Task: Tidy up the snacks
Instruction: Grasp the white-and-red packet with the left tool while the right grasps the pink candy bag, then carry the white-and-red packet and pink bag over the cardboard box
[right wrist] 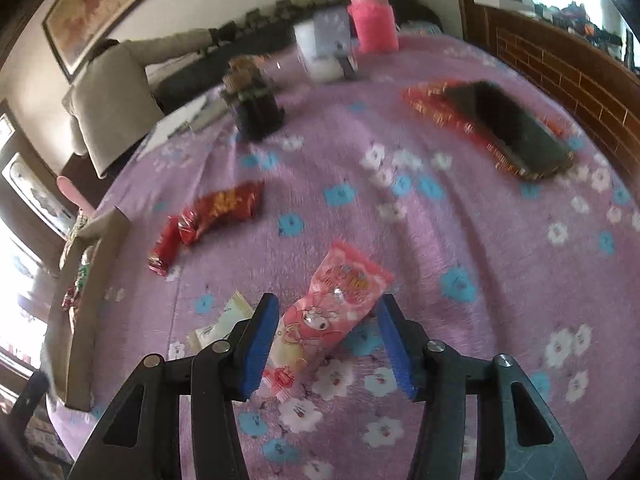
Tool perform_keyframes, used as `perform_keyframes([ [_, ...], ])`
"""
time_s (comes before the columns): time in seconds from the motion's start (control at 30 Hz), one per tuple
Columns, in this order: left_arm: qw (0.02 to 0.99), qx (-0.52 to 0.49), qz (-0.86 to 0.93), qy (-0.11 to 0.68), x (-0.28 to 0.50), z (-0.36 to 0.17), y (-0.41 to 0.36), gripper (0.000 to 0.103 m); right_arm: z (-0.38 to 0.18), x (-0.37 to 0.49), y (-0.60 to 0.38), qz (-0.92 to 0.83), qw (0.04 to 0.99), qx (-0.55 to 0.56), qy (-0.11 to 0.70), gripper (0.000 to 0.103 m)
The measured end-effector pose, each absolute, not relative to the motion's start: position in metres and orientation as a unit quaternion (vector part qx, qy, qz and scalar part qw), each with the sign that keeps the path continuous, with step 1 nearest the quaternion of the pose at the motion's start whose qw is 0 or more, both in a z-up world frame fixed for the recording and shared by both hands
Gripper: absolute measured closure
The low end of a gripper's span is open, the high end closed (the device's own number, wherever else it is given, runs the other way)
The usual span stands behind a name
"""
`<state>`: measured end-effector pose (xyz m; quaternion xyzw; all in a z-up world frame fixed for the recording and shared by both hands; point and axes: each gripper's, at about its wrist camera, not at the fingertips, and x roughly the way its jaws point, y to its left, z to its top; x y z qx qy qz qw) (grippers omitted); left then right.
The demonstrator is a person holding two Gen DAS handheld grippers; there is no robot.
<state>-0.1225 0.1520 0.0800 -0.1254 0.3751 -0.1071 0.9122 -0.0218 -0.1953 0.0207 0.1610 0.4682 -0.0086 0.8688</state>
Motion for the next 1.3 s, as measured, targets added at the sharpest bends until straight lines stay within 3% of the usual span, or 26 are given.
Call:
perform_keyframes([
  [0.1,0.914,-0.13,-0.096,0.372,-0.129,0.08,0.164,0.077,0.018,-0.018,-0.185,-0.038,0.873,0.132,0.467,0.058],
  [0.23,0.915,-0.142,-0.083,0.367,-0.134,0.08,0.178,0.077,0.018,-0.02,-0.183,-0.069,0.873,0.11,0.471,0.078],
  [0.37,0.916,-0.149,-0.078,0.365,-0.136,0.08,0.185,0.077,0.021,-0.024,-0.194,-0.064,0.876,0.125,0.462,0.084],
  [0.57,0.919,-0.158,-0.051,0.358,-0.134,0.085,0.21,0.077,0.053,-0.04,-0.192,-0.024,0.895,0.135,0.423,0.085],
  [0.87,0.915,-0.139,0.016,0.377,-0.112,0.082,0.257,0.077,0.091,-0.037,-0.1,0.117,0.901,0.1,0.405,0.085],
  [1.3,0.864,-0.108,0.043,0.49,-0.02,0.043,0.285,0.077,0.085,-0.026,0.095,0.315,0.839,0.006,0.444,0.086],
])
